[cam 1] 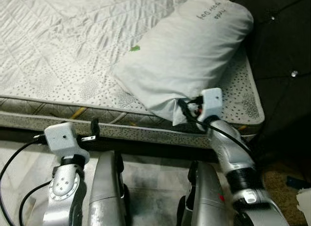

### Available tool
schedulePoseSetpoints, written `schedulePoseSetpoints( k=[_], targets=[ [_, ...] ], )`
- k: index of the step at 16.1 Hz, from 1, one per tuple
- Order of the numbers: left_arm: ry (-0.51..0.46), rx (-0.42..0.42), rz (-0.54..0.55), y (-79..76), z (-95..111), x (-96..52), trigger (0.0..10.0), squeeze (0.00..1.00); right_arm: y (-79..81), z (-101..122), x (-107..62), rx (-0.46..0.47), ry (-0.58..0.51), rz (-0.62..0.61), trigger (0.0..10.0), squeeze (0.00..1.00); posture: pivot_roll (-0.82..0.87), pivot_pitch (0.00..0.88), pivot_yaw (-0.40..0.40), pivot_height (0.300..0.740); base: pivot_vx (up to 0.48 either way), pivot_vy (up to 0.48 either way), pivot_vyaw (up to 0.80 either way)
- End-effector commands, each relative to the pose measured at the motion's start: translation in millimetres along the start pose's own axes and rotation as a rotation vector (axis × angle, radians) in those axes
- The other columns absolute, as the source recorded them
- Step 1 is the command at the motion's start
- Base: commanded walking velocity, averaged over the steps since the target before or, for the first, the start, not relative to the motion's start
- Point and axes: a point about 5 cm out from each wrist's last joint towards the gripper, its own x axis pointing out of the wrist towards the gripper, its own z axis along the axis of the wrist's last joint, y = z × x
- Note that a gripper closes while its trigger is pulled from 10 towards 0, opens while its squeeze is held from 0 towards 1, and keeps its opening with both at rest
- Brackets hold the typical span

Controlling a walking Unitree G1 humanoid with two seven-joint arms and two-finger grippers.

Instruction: Clean up the room

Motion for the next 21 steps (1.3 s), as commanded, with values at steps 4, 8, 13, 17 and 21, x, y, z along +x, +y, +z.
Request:
schedulePoseSetpoints(
  k=[4,8,13,17,21],
  targets=[
    [0.019,0.007,0.027,4.9,-0.6,-14.0,10.0,0.0,25.0,12.3,23.9,0.098,-0.007,0.015,10.0,0.0,0.17,0.216,-0.061,0.545,0.0,0.0,0.0],
    [0.034,0.014,0.015,4.1,-1.7,-14.0,10.0,0.0,47.2,19.1,33.5,0.096,-0.031,0.088,10.0,0.0,0.16,0.234,-0.052,0.51,0.0,0.0,0.0],
    [0.015,0.014,0.022,4.2,4.1,-8.9,10.0,0.0,48.4,20.6,43.1,0.273,-0.018,-0.014,0.0,0.0,0.18,0.223,-0.055,0.51,0.0,0.0,0.0],
    [0.012,0.018,0.04,8.3,5.0,-11.1,10.0,0.0,54.2,15.7,45.8,0.258,0.017,-0.013,0.0,0.0,0.2,0.214,-0.065,0.51,0.0,0.0,0.0],
    [-0.016,0.02,0.038,5.3,9.0,-7.9,10.0,0.0,52.1,13.9,48.0,0.262,0.046,-0.039,0.0,0.0,0.2,0.209,-0.065,0.51,0.0,0.0,0.0]
  ],
)
